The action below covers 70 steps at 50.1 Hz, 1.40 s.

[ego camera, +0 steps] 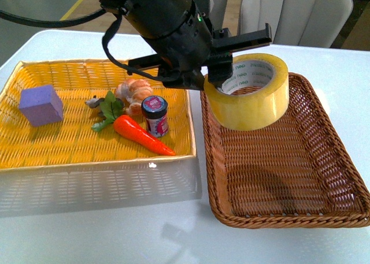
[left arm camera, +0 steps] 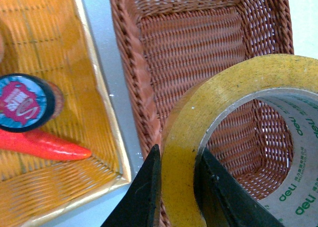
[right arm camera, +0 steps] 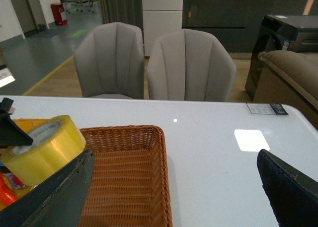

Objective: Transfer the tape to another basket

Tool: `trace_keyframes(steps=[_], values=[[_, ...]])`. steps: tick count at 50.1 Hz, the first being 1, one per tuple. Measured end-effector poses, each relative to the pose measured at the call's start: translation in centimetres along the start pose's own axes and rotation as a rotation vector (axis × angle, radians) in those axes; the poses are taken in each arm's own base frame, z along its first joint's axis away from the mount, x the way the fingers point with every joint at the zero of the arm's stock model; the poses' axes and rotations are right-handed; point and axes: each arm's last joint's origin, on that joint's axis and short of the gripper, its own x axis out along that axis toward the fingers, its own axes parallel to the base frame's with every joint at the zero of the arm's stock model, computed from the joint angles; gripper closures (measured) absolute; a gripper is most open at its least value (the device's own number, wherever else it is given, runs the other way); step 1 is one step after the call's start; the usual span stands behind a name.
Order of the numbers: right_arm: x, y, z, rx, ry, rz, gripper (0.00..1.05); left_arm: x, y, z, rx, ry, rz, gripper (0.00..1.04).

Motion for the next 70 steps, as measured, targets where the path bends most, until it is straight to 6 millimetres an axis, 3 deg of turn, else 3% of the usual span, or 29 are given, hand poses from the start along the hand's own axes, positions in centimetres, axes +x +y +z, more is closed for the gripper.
trace_keyframes(steps=[26,48,51,60,70], values=[[0.0,0.0,0.0,0.0,0.0,0.0,0.09,3.7,-1.3,-1.4,-0.007,0.061,-0.01,0.9],[0.0,0.0,0.0,0.0,0.0,0.0,0.09,3.4,-2.0,-0.7,-0.054,0.014,-0.067,0.16],[0.0,0.0,0.0,0.0,0.0,0.0,0.09,3.0,-1.6,-0.7,-0.061,0.003,-0.067,0.08],[0.0,0.0,0.0,0.0,0.0,0.0,0.09,0.2,0.5,-0.4,-0.08,-0.111,-0.019,0.09],[0.0,0.0,0.0,0.0,0.0,0.0,0.09,-5.9,4.6,0.1,-0.111,-0.301,0.04,0.09]])
